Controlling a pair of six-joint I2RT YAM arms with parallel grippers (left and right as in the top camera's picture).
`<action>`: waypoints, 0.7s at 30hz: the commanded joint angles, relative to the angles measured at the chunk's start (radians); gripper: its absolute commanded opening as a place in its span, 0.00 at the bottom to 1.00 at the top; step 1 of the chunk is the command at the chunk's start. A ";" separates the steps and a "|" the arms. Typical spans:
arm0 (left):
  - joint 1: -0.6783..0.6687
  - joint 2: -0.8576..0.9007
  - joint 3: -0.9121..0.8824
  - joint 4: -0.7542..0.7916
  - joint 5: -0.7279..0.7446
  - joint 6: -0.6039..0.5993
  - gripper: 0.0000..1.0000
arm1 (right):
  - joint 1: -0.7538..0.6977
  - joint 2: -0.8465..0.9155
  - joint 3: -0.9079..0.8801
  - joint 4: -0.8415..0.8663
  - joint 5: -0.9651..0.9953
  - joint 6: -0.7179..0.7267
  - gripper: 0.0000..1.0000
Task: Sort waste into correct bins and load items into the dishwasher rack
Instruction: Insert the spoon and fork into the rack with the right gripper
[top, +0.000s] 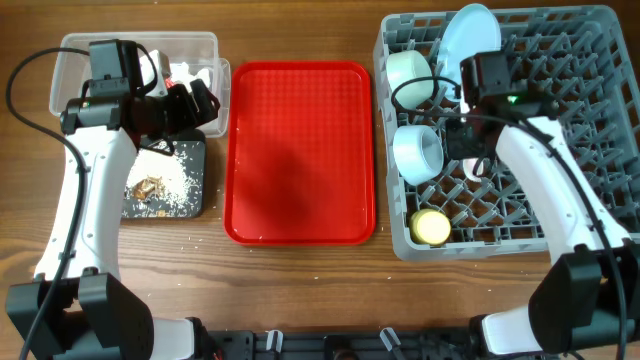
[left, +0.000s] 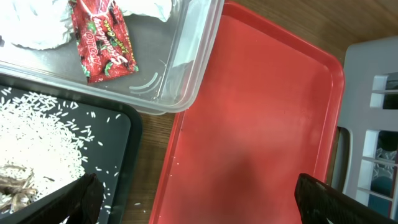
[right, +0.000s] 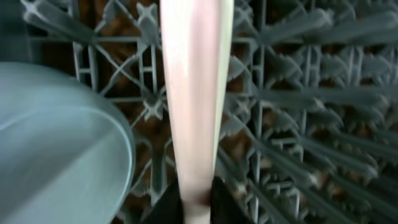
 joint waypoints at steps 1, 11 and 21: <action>0.005 -0.015 0.003 0.000 -0.006 0.006 1.00 | -0.002 -0.002 -0.029 0.036 0.028 -0.002 0.32; 0.005 -0.015 0.003 0.000 -0.006 0.006 1.00 | -0.002 -0.155 0.202 -0.052 -0.089 -0.006 0.41; 0.005 -0.015 0.003 0.000 -0.006 0.006 1.00 | -0.002 -0.578 0.383 -0.161 -0.342 -0.003 1.00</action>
